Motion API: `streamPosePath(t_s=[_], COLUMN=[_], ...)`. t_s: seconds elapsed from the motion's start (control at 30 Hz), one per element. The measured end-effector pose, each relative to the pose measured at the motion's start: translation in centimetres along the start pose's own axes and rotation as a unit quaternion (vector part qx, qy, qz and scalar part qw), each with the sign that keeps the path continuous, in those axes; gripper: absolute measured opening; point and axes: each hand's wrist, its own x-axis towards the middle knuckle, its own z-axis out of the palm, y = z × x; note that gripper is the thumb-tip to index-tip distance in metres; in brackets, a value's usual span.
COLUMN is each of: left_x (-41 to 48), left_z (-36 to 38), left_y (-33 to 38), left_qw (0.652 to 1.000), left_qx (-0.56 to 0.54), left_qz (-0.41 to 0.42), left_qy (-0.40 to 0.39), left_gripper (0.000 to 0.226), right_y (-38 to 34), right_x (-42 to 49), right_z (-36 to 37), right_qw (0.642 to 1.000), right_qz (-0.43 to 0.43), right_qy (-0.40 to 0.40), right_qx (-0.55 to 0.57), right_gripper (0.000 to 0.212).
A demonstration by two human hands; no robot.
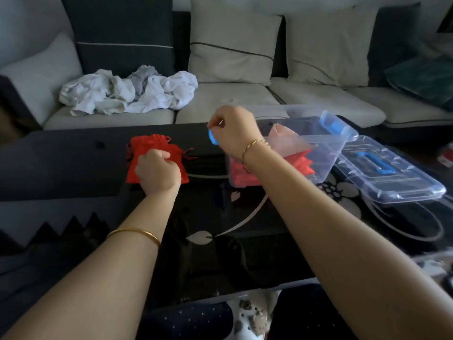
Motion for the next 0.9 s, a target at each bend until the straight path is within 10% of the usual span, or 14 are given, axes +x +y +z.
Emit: streamPosePath(t_s=[0.2,0.43,0.9], left_x=[-0.1,1.0,0.8], left_z=[-0.7,-1.6,-1.9], left_y=[-5.0,-6.5,-4.7], left_qw=[0.949,0.921,0.985], left_qx=[0.259,0.313,-0.017], left_qz=[0.098,0.168,-0.004], left_qy=[-0.149,-0.158,-0.171], left_gripper=[0.048,0.052,0.017], right_y=[-0.2,1.8,2.7], right_x=[-2.2,-2.6,-2.5], right_z=[8.6,12.3,13.2], right_qw=[0.984,0.978,0.962], right_qz=[0.067,0.036,0.094], right_qy=[-0.163,-0.206,-0.219], right_qx=[0.038,-0.017,0.136], right_gripper=[0.025,0.058,0.065])
